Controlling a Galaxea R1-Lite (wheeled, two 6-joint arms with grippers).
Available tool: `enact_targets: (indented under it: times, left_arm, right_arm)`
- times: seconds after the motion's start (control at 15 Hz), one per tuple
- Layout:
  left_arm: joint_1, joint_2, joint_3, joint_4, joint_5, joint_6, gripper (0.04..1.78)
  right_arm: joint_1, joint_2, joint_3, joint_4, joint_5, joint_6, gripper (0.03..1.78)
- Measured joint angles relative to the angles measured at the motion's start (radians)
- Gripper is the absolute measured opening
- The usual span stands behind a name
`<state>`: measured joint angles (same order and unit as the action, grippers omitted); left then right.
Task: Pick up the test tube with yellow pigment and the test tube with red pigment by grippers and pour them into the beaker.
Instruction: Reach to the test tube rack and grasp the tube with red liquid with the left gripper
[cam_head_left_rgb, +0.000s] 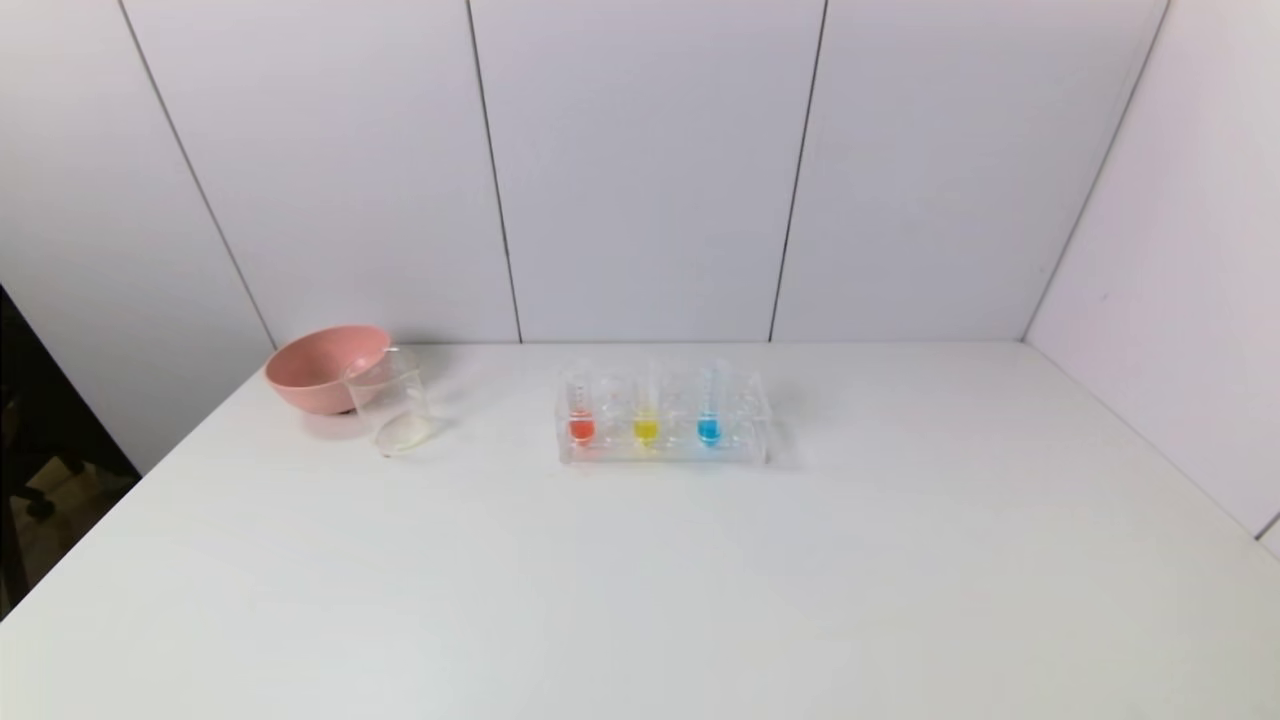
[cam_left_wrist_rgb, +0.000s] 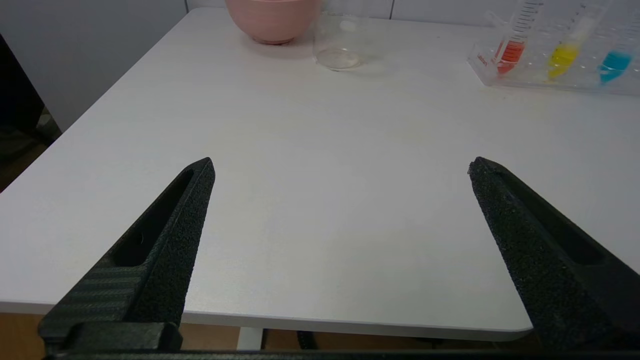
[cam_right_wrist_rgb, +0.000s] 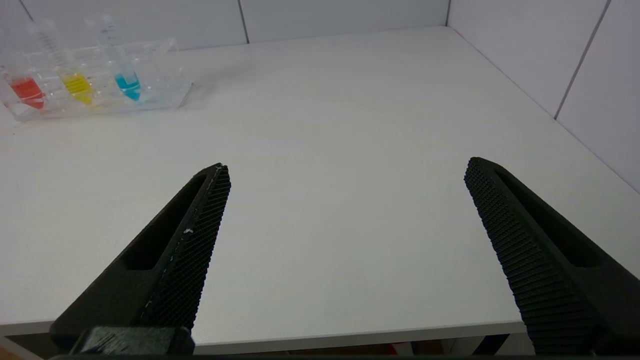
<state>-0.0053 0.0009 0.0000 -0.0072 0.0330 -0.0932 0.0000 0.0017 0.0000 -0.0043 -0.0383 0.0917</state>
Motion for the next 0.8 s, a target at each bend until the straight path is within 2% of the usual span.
enact_targets:
  times: [0.8]
  left_arm:
    - [0.003,0.0,-0.005,0.011,0.005,0.023,1.77]
  right_arm:
    - [0.0,0.0,0.0,0.0,0.0,0.0,1.71]
